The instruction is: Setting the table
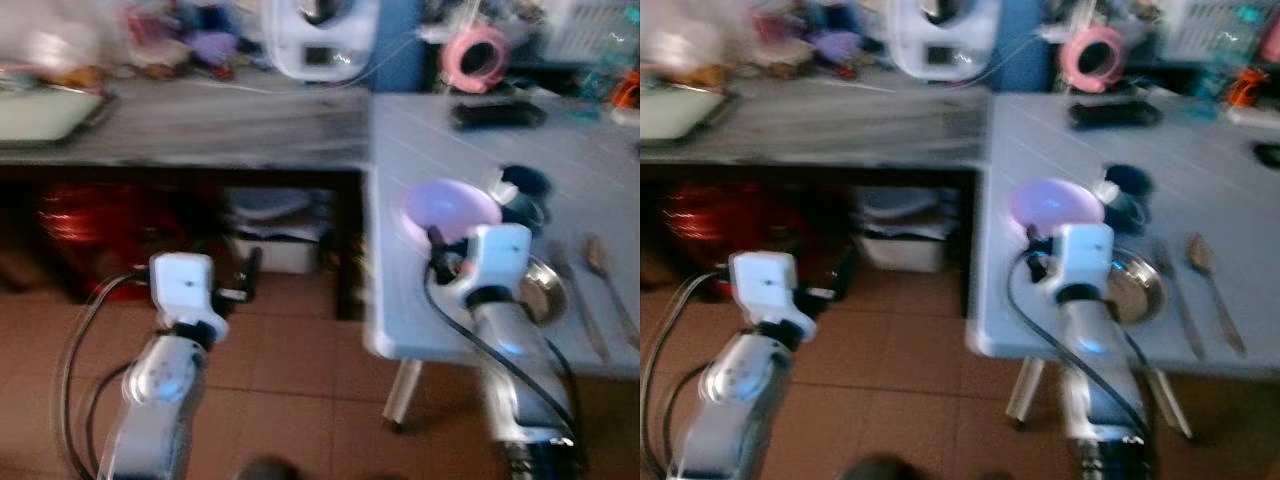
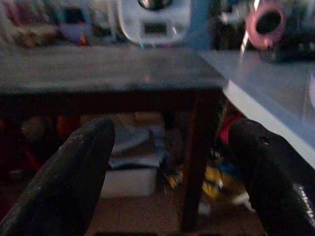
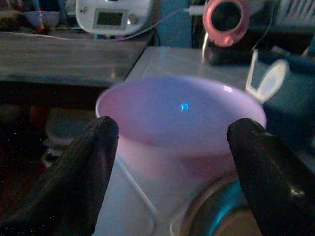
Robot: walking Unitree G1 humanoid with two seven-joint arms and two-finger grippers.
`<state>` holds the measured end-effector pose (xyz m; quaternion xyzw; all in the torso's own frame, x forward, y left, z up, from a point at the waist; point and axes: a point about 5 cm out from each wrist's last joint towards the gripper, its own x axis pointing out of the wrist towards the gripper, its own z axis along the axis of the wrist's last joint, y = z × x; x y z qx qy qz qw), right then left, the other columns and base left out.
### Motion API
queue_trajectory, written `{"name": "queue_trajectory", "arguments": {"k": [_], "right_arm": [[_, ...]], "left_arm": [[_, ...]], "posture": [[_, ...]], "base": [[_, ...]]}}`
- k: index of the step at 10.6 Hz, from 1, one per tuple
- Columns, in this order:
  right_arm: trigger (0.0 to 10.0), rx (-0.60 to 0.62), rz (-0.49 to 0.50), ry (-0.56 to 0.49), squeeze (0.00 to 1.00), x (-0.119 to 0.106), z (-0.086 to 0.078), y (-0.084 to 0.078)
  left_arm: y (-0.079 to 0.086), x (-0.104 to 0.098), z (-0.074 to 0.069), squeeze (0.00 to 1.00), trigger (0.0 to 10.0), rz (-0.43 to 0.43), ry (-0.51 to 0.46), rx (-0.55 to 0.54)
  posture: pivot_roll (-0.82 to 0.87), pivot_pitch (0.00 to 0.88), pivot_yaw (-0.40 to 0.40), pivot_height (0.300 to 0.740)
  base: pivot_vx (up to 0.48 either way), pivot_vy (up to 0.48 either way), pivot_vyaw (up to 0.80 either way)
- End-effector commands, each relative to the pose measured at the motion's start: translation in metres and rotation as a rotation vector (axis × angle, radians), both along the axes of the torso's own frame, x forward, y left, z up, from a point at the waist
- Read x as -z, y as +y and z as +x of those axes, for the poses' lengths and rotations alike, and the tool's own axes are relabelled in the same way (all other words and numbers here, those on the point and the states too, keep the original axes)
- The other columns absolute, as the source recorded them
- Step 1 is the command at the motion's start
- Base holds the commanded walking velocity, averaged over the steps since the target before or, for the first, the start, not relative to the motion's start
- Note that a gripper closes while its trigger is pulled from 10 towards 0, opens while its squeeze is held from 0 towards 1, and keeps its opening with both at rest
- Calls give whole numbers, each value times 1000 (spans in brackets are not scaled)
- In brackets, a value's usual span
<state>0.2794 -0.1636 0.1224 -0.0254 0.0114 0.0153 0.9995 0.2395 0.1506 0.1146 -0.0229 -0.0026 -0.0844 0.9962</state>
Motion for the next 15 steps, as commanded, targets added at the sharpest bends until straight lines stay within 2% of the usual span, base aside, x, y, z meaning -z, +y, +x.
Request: {"name": "queue_trajectory", "arguments": {"k": [1,5,7,10,15], "right_arm": [[10000,7,-17,-19,0,-4,0,-5],[10000,-6,-24,-33,0,-6,1,-3],[10000,-14,-28,-42,0,-7,0,-2],[10000,-13,-28,-38,0,-6,-1,-2],[10000,16,-3,-24,0,-6,3,-7]], "left_arm": [[-1,-4,2,0,10000,0,-14,6],[-1,-5,2,0,10000,-5,-19,8],[-1,-5,2,0,10000,0,-20,6],[-2,-5,2,0,10000,13,-18,10],[-2,-5,2,0,10000,39,-20,-2]], "posture": [[-20,13,46,740],[-20,13,44,740],[-21,17,46,740],[-23,23,48,740],[-21,29,50,740]], "base": [[0,0,-800],[0,0,-800],[0,0,0],[84,-313,0],[49,0,0]]}}
